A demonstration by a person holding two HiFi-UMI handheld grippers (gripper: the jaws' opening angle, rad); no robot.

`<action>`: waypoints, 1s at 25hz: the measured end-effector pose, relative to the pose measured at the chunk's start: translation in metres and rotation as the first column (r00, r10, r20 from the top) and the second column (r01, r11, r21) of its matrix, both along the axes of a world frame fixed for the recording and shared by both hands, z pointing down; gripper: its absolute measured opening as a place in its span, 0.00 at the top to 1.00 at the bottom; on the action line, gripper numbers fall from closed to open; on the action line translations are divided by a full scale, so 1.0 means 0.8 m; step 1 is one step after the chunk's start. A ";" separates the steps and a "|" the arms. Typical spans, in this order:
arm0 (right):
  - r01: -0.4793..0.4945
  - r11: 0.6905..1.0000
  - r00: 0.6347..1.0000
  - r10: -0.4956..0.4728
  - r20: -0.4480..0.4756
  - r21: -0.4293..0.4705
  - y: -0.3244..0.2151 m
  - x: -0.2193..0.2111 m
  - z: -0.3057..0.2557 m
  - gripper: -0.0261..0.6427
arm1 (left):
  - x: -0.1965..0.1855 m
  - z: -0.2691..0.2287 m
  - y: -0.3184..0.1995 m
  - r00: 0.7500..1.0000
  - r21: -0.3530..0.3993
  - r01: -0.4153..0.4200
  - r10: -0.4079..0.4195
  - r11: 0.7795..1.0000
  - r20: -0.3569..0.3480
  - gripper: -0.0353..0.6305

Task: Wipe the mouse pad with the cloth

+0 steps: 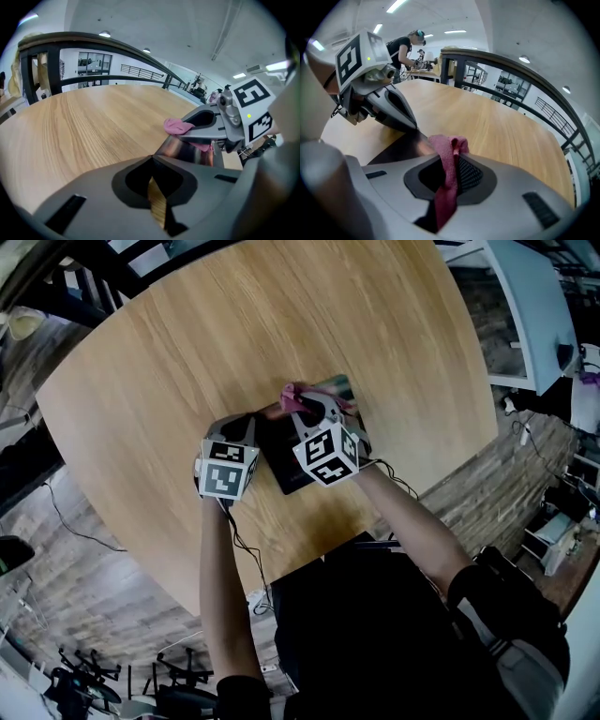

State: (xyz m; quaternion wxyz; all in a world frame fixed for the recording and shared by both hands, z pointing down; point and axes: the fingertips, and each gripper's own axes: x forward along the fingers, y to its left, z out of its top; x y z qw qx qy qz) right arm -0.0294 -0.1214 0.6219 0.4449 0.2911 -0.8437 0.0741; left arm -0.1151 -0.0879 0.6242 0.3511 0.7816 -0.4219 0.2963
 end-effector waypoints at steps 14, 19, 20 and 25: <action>0.382 0.919 0.923 -0.384 0.004 0.099 0.079 -0.068 0.003 0.86 | 0.002 0.000 -0.002 1.000 -0.004 -0.010 0.010 1.000 -0.010 0.91; 0.475 0.873 0.878 -0.478 0.000 0.114 0.103 -0.072 0.002 0.86 | 0.000 0.000 -0.003 1.000 -0.008 -0.010 0.010 1.000 -0.012 0.91; 0.488 0.865 0.871 -0.492 0.002 0.114 0.109 -0.072 0.001 0.86 | 0.000 0.001 -0.003 1.000 -0.010 -0.010 0.010 1.000 -0.011 0.91; 0.539 0.835 0.839 -0.544 0.023 0.110 0.150 -0.067 0.001 0.86 | 0.000 0.005 -0.001 1.000 -0.015 -0.007 0.007 1.000 -0.010 0.91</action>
